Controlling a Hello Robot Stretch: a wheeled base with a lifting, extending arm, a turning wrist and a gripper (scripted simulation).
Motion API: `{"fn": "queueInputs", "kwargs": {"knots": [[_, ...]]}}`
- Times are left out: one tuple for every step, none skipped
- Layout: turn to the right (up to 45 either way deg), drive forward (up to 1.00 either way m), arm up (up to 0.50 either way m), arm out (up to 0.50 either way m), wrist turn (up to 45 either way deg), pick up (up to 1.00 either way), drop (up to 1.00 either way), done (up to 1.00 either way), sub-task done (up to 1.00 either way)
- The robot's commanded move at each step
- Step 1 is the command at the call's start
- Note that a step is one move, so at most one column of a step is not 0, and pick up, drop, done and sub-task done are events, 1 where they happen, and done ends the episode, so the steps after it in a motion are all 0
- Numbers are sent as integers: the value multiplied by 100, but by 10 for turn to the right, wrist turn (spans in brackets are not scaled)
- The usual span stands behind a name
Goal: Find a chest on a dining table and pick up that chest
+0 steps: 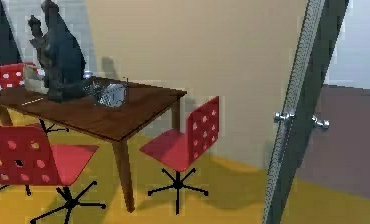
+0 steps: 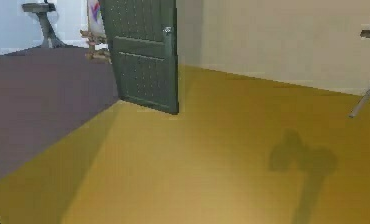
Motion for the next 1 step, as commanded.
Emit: {"fn": "queueInputs", "kwargs": {"knots": [[0,30,0,0,0,0,0,0,0]]}}
